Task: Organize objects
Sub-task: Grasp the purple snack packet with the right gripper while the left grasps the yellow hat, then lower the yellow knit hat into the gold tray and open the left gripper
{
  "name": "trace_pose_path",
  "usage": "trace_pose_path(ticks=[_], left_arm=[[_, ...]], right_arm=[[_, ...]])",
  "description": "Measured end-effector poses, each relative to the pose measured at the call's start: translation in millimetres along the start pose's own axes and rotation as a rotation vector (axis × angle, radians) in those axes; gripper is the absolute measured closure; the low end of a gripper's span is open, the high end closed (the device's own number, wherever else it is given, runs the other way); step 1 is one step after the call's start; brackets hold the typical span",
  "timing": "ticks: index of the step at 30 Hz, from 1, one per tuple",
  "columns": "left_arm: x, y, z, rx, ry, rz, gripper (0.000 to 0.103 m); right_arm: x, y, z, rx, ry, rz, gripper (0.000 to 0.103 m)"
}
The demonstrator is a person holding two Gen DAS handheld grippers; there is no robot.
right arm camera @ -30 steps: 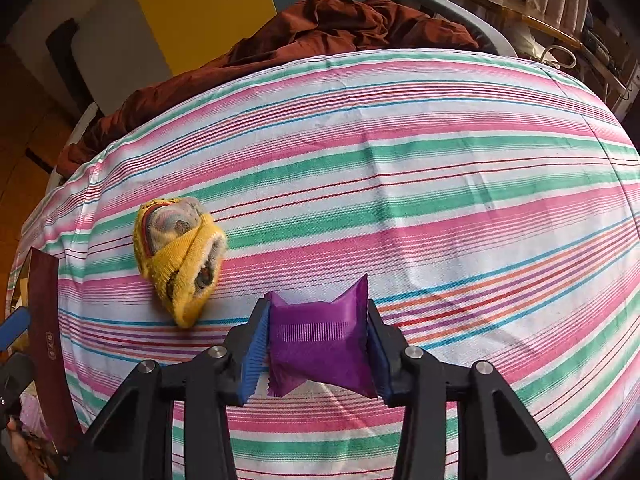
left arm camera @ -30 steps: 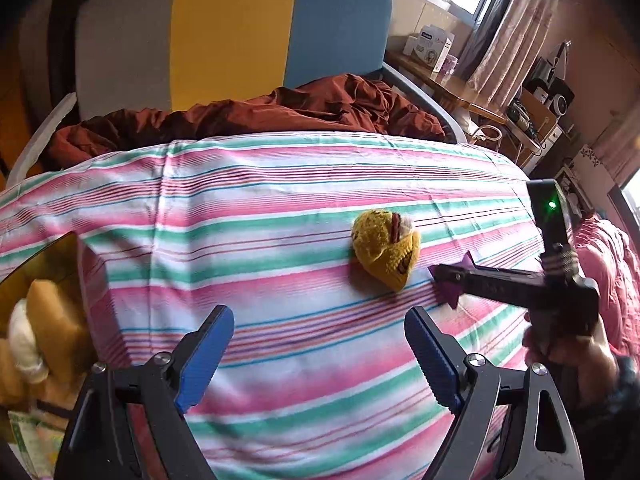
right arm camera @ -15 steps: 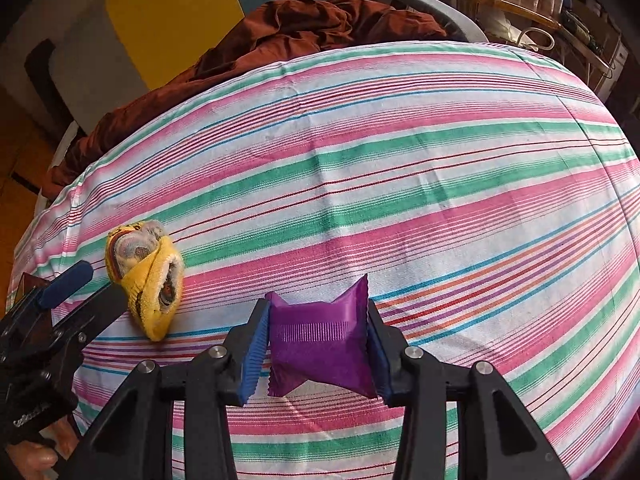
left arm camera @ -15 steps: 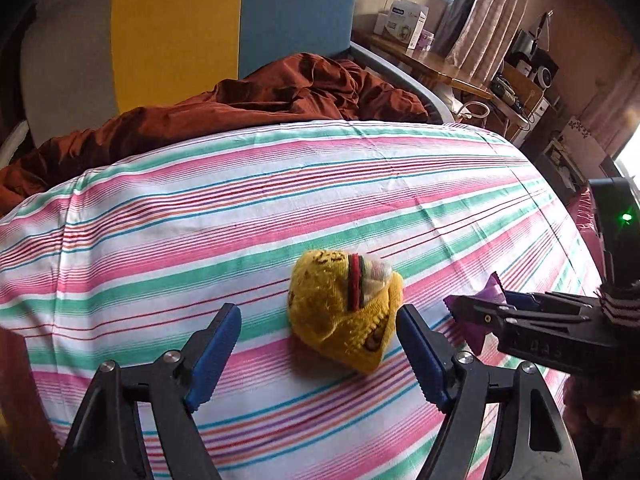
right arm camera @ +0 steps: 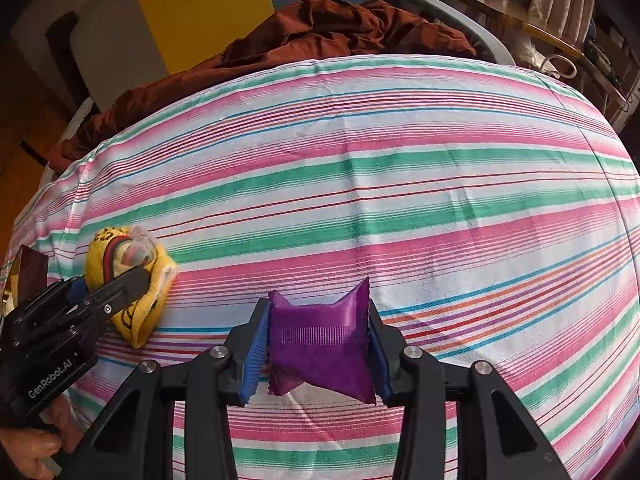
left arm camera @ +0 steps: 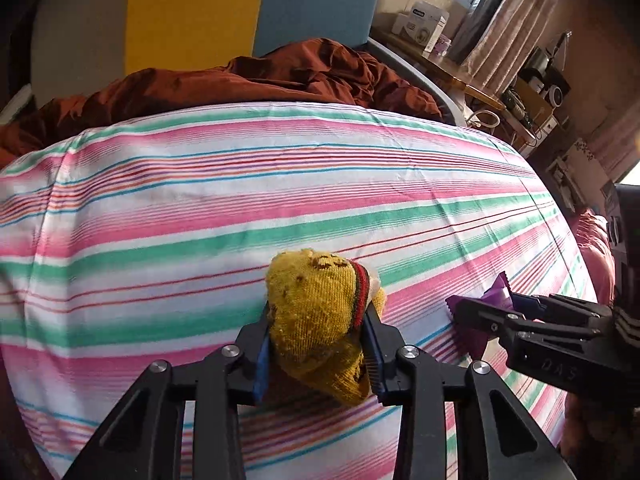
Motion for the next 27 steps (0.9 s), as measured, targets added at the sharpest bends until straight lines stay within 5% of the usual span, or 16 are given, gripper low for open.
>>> trace_pose_path(ticks=[10, 27], left_arm=[[35.0, 75.7, -38.2, -0.093, -0.012, 0.163, 0.065], [51.3, 205.3, -62.9, -0.282, -0.030, 0.207, 0.064]], right_arm=[[45.9, 4.7, -20.6, 0.005, 0.130, 0.127, 0.060], [137.2, 9.3, -59.2, 0.026, 0.311, 0.190, 0.060]])
Point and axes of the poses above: each gripper's, at about its wrist camera, not at the fingertips, and y roughly against the way its jaws point, x to its left, z to its top, the point moved 3 cm from there along -y, roughly the way its jaws point, and after that the axes turned 10 degrees about -x, right-handed, at the moved point
